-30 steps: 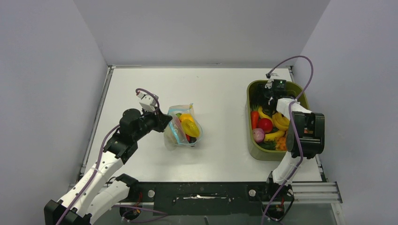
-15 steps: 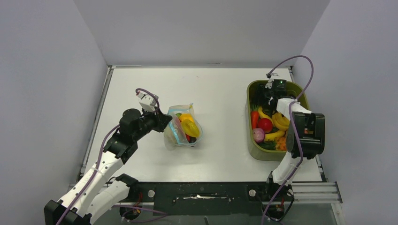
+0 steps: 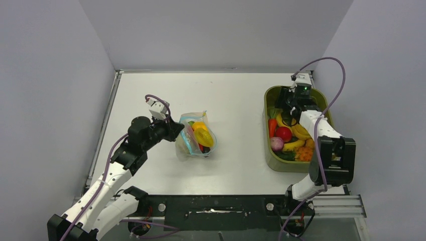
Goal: Place the food in the zip-top bag and seal the zipper
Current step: Pick up the fake fruit from the bin, then place the fake fruit in the zipper food storage bag.
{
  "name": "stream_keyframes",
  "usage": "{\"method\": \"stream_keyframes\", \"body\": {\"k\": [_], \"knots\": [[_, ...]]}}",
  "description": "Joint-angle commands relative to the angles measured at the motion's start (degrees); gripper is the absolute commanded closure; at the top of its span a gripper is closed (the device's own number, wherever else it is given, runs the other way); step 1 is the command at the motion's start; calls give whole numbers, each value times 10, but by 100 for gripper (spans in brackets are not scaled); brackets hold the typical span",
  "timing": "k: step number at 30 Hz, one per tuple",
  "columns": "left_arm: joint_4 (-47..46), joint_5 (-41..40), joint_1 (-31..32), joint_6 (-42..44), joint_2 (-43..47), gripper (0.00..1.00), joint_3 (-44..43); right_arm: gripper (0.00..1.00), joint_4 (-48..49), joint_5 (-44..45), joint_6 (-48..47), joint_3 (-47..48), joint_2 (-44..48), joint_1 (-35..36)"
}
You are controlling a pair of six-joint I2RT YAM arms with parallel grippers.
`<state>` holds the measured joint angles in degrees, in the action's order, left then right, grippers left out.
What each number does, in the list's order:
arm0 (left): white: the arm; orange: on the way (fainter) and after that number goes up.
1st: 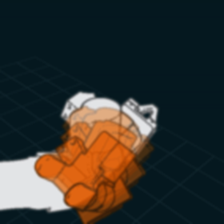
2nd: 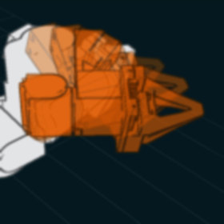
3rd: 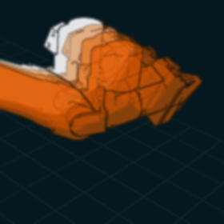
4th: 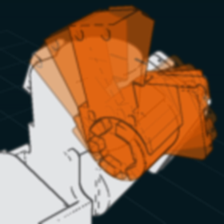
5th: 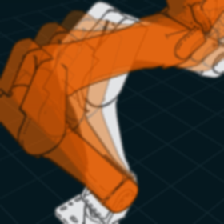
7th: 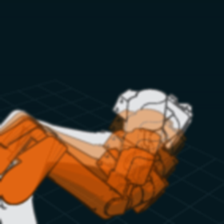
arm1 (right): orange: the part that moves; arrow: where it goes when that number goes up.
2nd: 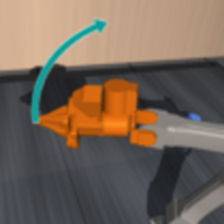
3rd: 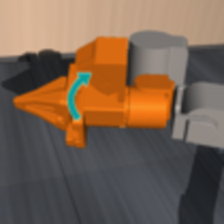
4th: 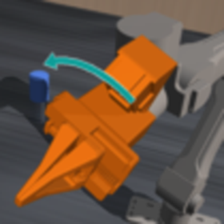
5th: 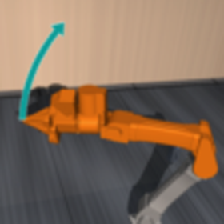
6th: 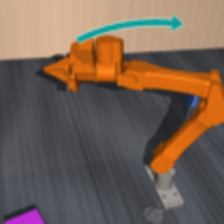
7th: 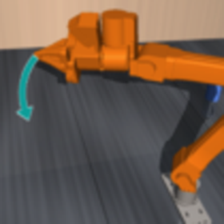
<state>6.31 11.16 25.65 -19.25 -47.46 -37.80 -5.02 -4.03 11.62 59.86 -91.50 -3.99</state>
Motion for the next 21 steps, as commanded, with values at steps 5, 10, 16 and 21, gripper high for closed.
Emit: {"method": "stream_keyframes", "body": {"k": [5,10,16,21], "knots": [[-20,4,-7,6,9,100,-9,49,-52,92,0,2,108,42],[-21,9,-9,6,7,100,-11,48,-72,117,-4,2,172,83],[-23,14,-11,5,9,100,-10,49,-101,132,-10,23,226,135],[-24,16,-11,3,9,100,-9,49,-107,134,-14,33,257,196]]}}
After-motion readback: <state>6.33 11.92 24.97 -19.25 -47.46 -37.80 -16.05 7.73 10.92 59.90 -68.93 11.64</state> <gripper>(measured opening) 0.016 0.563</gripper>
